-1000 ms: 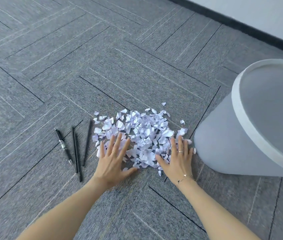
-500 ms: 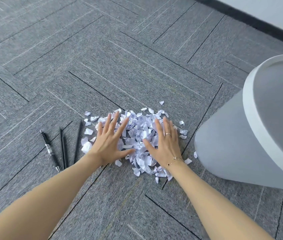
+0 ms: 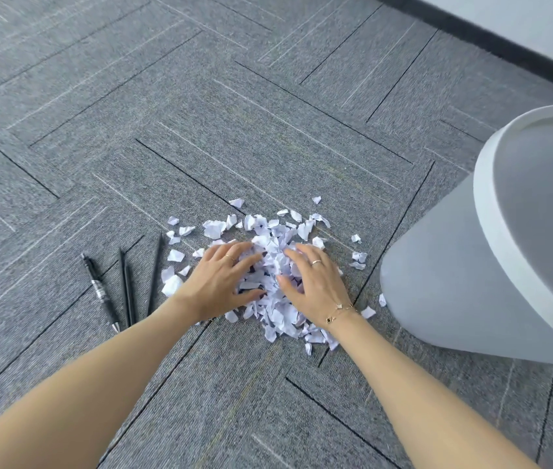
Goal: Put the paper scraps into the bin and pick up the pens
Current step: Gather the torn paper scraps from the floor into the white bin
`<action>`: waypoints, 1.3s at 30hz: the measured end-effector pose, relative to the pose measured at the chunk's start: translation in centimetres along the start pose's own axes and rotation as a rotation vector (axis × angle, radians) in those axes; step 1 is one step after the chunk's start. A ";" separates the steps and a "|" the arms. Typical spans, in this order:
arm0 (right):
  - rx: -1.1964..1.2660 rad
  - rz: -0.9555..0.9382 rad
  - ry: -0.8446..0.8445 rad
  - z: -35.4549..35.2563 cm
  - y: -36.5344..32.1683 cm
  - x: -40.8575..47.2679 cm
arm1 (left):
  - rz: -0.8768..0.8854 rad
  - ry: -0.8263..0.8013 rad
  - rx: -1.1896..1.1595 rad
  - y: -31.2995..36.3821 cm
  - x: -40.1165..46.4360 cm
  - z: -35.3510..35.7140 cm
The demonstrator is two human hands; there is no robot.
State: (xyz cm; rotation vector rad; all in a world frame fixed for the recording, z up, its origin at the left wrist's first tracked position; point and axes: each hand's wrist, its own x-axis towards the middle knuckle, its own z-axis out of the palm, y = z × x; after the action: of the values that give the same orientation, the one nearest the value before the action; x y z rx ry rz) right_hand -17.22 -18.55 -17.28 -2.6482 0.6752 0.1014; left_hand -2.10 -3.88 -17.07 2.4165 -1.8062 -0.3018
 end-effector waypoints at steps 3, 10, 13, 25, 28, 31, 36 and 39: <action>0.013 -0.002 0.014 0.1 -0.5 -1.0 | -0.021 0.008 -0.014 0.3 -1.1 0.6; -0.060 -0.027 0.151 1.0 -1.7 -3.7 | -0.106 0.079 0.001 1.2 -3.5 0.8; -0.034 -0.012 0.118 1.4 -1.8 -3.9 | -0.190 0.019 0.035 0.7 -3.8 1.0; -0.135 -0.075 0.197 2.4 -2.9 -1.6 | -0.153 0.012 0.021 0.4 -3.2 1.6; -0.137 -0.101 0.200 2.6 -2.8 -1.6 | -0.110 0.078 0.024 0.5 -3.3 1.5; -0.139 -0.117 0.206 2.4 -3.0 -1.7 | -0.075 0.136 0.035 0.8 -3.2 1.4; -0.172 -0.105 0.139 1.4 -3.4 -2.3 | -0.078 0.115 0.000 1.0 -2.5 0.7; -0.140 -0.075 0.085 0.9 -3.4 -2.8 | -0.042 0.076 0.008 0.9 -2.6 0.2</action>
State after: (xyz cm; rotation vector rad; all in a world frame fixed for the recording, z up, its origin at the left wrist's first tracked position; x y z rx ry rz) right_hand -18.10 -14.22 -16.43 -2.8229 0.6160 0.0152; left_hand -3.67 -1.67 -16.87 2.4389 -1.7308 -0.2042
